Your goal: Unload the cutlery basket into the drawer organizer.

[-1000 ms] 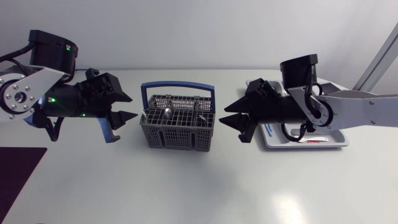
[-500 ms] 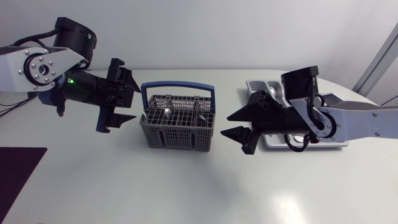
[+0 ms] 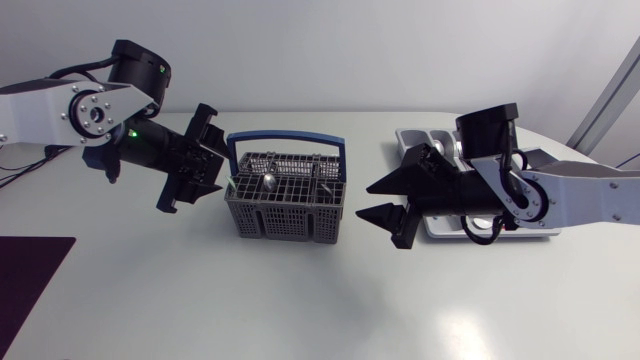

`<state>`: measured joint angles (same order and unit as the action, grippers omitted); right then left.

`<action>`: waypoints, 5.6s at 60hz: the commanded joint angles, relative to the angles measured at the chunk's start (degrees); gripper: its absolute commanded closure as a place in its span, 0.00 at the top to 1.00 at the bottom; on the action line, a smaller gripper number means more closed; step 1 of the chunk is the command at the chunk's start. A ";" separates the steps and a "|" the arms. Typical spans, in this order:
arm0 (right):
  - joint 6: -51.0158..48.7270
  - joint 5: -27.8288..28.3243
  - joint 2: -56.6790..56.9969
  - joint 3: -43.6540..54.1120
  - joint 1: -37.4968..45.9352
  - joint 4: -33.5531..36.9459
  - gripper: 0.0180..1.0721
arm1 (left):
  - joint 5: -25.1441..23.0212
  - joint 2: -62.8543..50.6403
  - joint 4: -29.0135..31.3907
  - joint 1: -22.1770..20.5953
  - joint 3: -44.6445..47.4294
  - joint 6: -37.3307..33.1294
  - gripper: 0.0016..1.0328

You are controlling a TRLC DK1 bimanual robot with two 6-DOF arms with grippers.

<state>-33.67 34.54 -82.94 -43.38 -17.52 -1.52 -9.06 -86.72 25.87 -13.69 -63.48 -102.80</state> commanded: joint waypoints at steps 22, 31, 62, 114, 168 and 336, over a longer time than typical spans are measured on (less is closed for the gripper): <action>0.62 0.35 -0.74 0.92 -0.24 -0.24 0.68 | -0.17 -4.78 -2.05 -1.25 -0.41 -6.27 0.28; 0.54 0.35 -0.65 1.19 -0.06 -0.24 0.68 | -0.17 -6.53 -2.05 -1.25 -1.64 -6.97 0.04; 0.54 0.08 -1.88 1.28 -0.59 -0.33 0.68 | -0.17 -4.43 -1.70 -0.98 -3.75 -6.97 0.03; 1.24 0.00 1.99 4.00 -1.38 -0.33 0.68 | 7.21 -4.51 26.95 -5.64 -22.21 10.34 0.03; 2.65 -2.03 9.02 7.25 -3.75 0.38 0.68 | 6.86 -4.86 36.97 -5.20 -32.14 49.89 0.03; 0.27 -33.23 18.60 15.25 -15.35 -13.51 0.09 | -9.22 -18.66 20.98 -27.88 -37.94 97.79 0.78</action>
<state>-33.10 1.26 -64.38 -30.09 -32.32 -15.35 -17.76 -105.06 46.96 -41.30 -99.72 -6.76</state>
